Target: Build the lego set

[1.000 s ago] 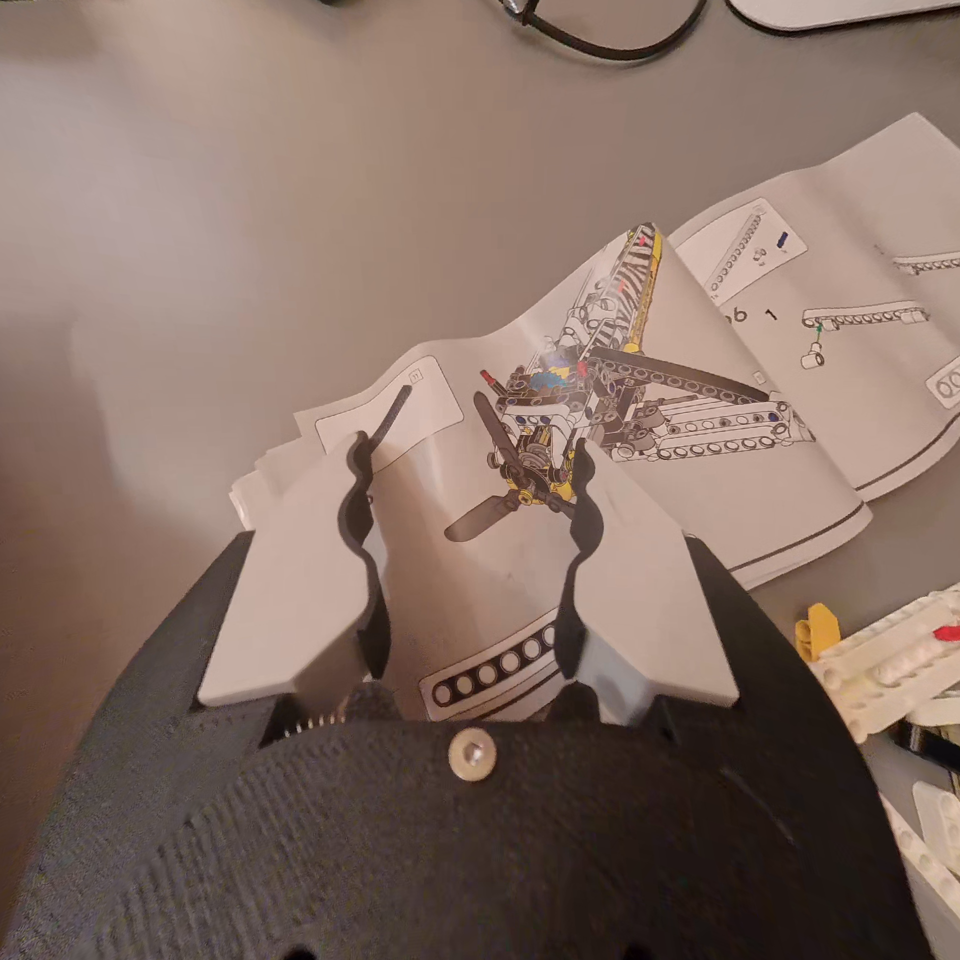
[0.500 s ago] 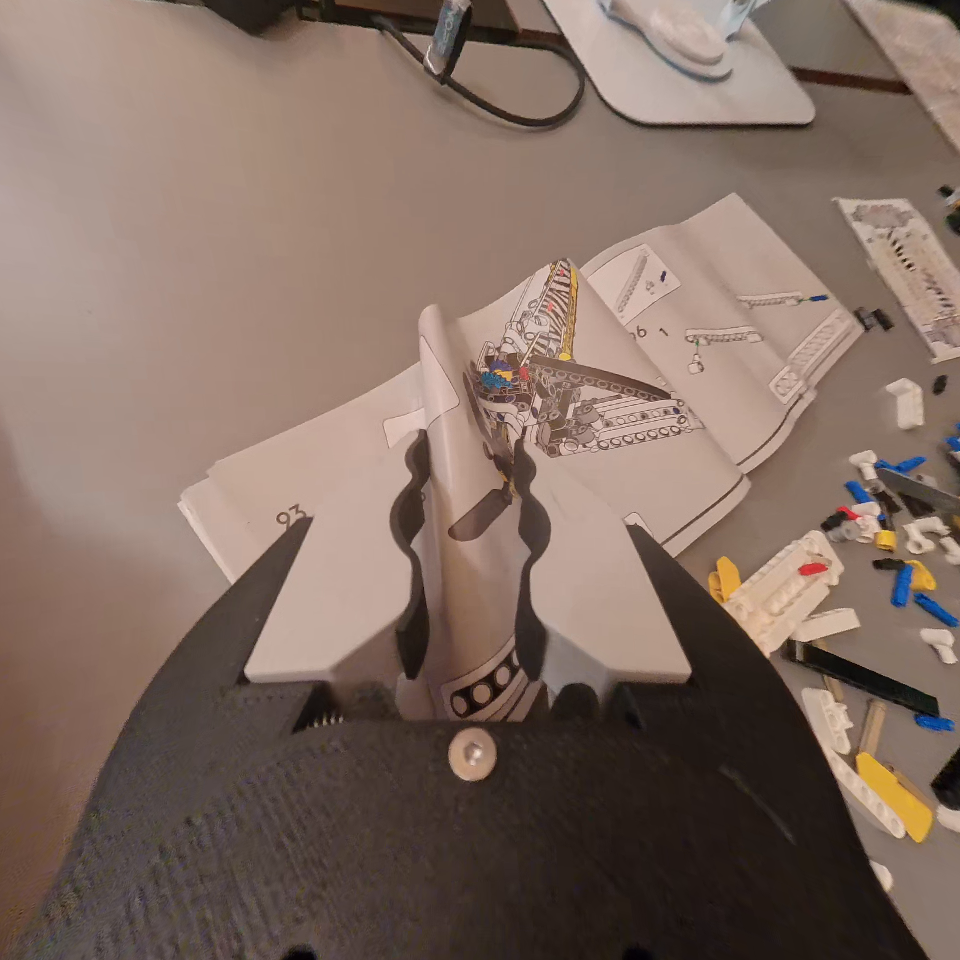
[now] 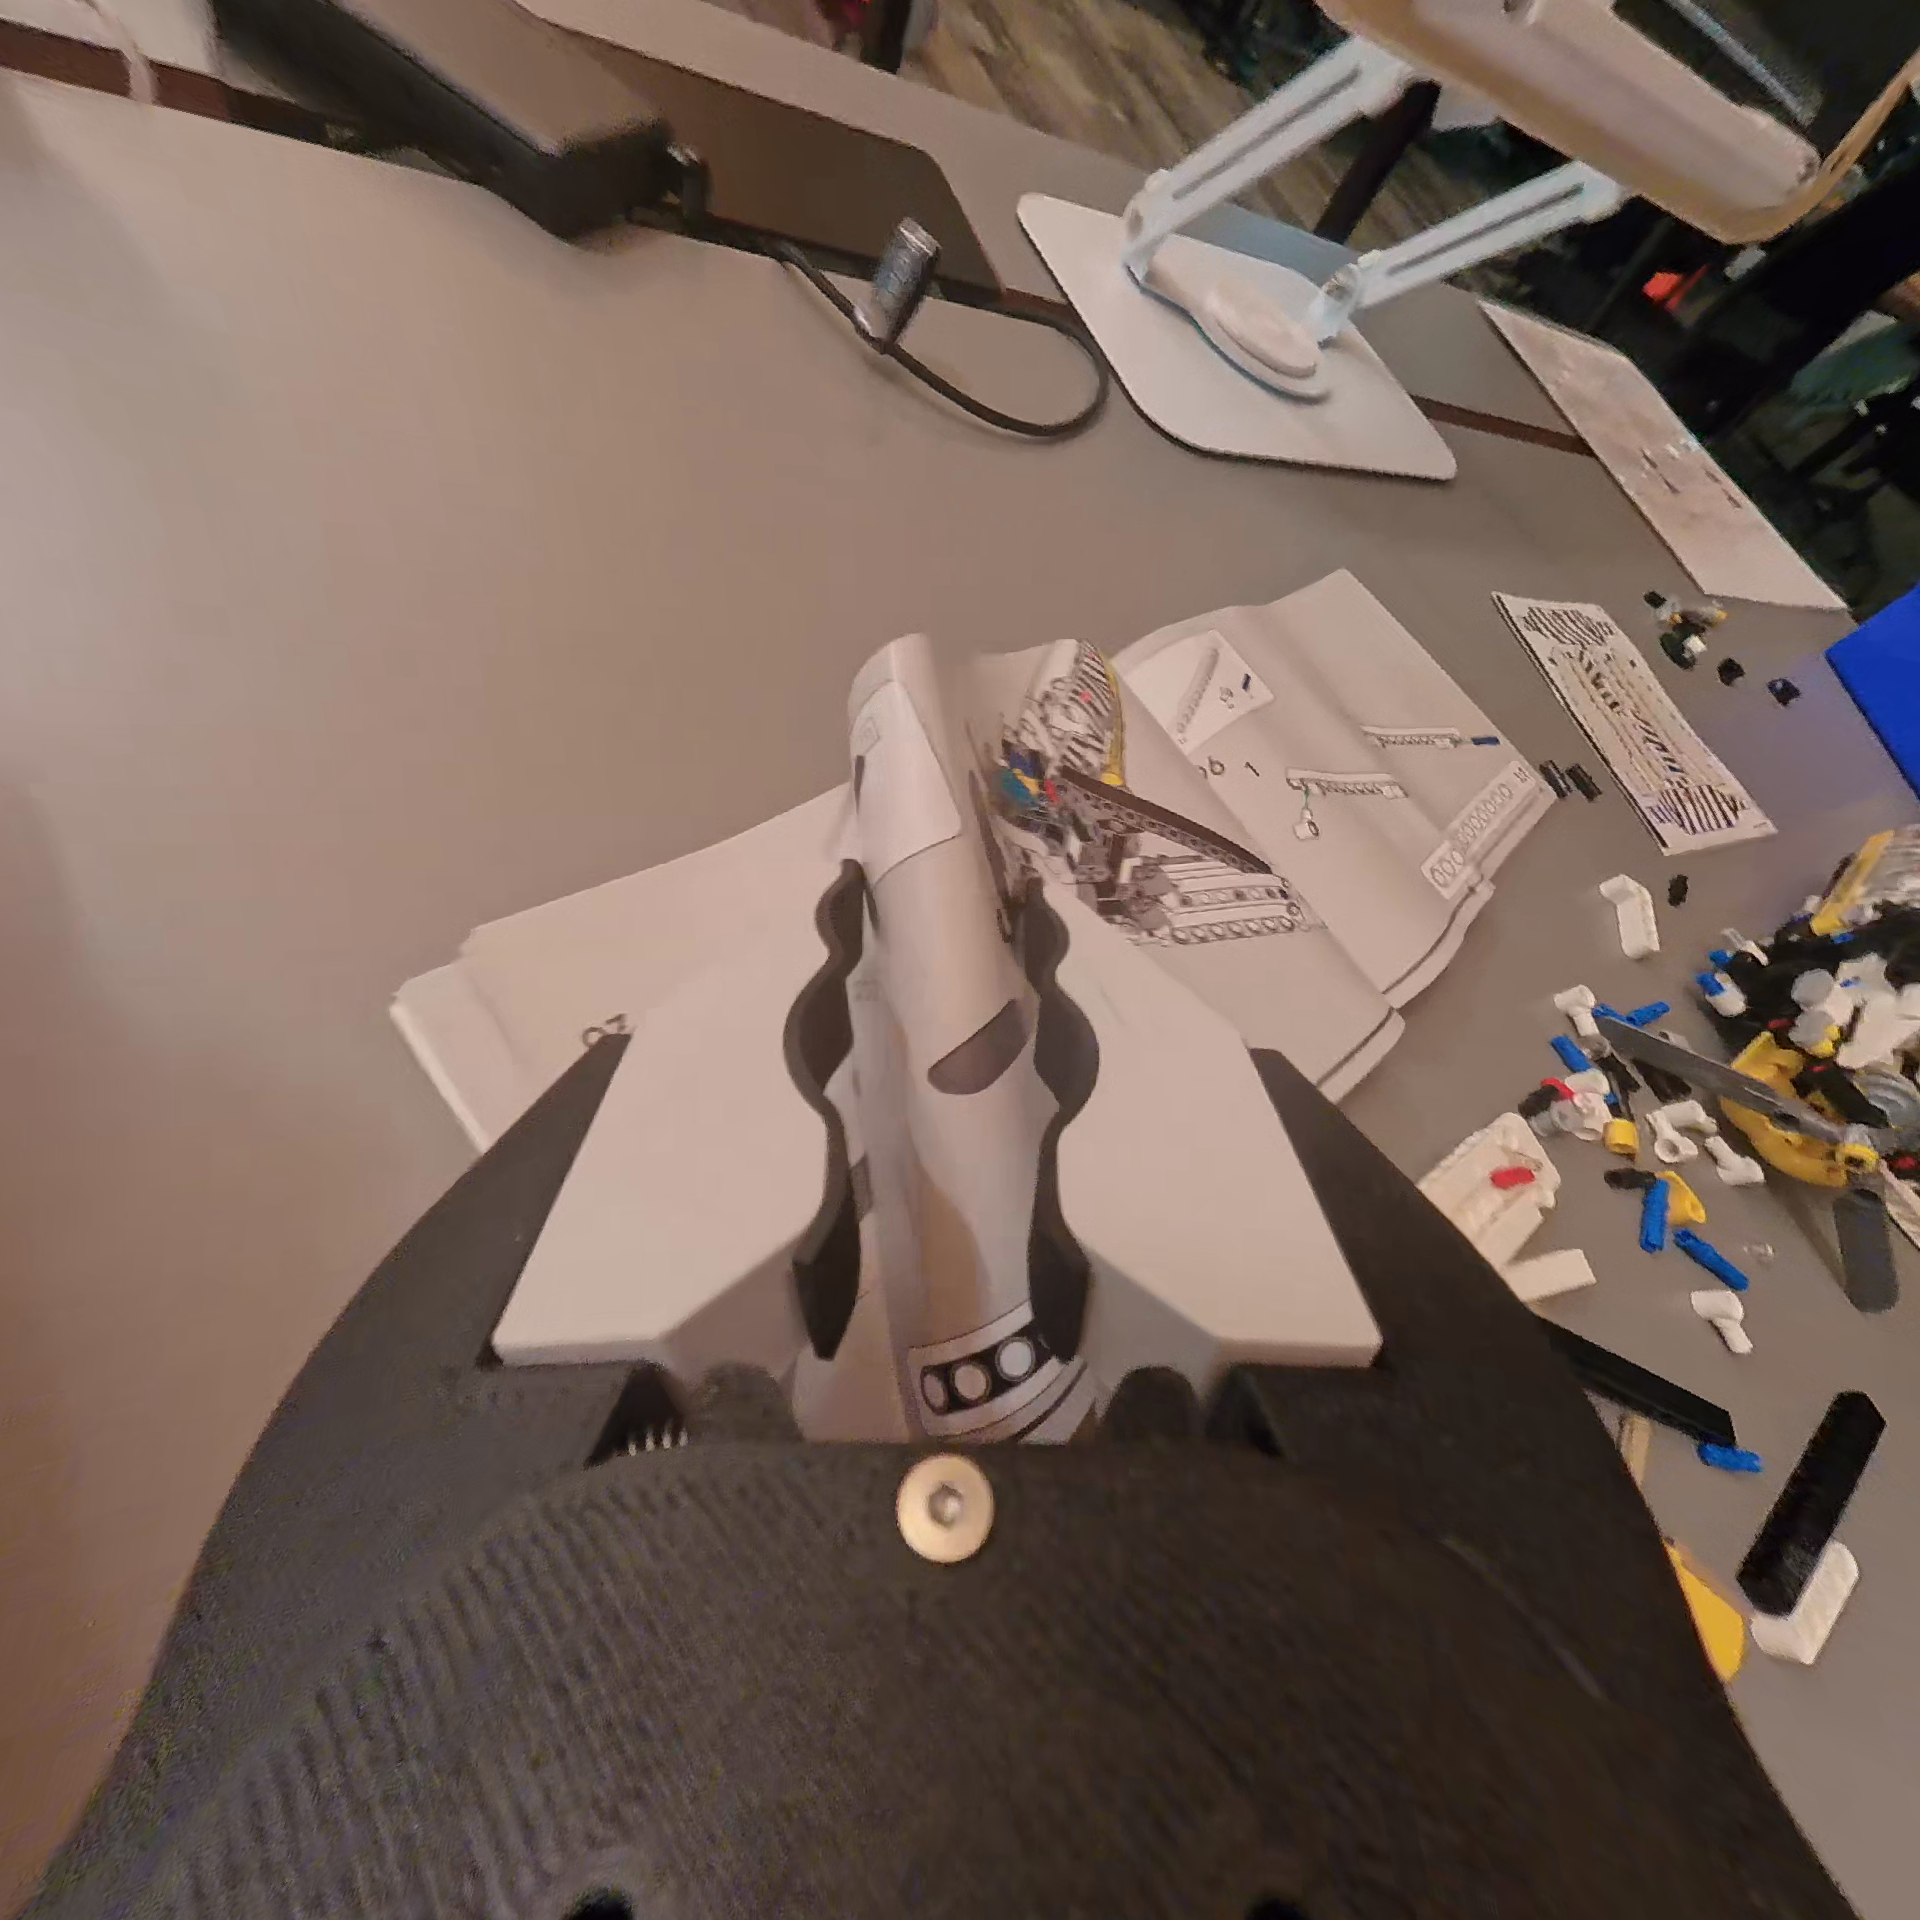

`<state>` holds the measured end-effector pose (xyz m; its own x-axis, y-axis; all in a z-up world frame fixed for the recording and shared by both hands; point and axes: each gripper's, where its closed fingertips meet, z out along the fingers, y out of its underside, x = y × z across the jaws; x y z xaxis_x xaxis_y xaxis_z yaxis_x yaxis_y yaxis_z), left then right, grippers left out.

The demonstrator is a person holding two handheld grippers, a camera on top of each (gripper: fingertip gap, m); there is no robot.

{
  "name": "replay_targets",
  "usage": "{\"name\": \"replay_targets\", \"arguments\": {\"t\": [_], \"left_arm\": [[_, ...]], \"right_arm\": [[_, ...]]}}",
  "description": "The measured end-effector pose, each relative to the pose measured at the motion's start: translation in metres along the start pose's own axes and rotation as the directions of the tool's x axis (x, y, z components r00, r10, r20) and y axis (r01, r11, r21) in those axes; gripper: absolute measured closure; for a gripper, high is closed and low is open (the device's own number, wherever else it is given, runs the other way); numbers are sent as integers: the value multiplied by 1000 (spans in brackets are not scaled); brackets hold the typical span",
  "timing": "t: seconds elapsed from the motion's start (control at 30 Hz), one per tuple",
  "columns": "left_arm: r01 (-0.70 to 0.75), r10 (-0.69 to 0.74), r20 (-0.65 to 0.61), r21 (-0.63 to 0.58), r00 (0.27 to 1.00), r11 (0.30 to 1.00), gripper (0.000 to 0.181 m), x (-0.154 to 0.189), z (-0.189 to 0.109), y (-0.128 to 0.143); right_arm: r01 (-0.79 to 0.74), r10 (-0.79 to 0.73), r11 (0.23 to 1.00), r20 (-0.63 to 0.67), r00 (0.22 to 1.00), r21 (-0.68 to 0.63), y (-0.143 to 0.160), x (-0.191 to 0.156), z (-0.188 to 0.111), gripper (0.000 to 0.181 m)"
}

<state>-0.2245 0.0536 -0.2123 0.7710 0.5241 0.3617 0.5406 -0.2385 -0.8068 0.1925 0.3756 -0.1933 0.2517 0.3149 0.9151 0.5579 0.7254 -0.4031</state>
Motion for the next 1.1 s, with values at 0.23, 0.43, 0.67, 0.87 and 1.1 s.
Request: {"name": "replay_targets", "arguments": {"t": [0.23, 0.43, 0.67, 0.87, 1.1], "left_arm": [[34, -48, 70, 186, 996, 982, 133, -18, -20, -27], [-60, 30, 124, 249, 992, 967, 132, -19, -29, -39], [-120, 60, 235, 251, 970, 961, 93, -28, -26, -40], [-135, 67, 216, 318, 974, 938, 93, -18, -32, -51], [-110, 48, 162, 399, 986, 910, 99, -11, -42, -61]], "right_arm": [[5, -5, 1000, 3, 1000, 7, -1, -1, -1, 181], [11, -11, 1000, 12, 1000, 5, -1, -3, 0, 181], [24, -23, 1000, 31, 999, -3, 0, -6, 1, 181], [32, -31, 999, 42, 999, -15, 1, -8, 2, 181], [40, -38, 999, 54, 998, -23, 2, -11, 3, 181]]}}
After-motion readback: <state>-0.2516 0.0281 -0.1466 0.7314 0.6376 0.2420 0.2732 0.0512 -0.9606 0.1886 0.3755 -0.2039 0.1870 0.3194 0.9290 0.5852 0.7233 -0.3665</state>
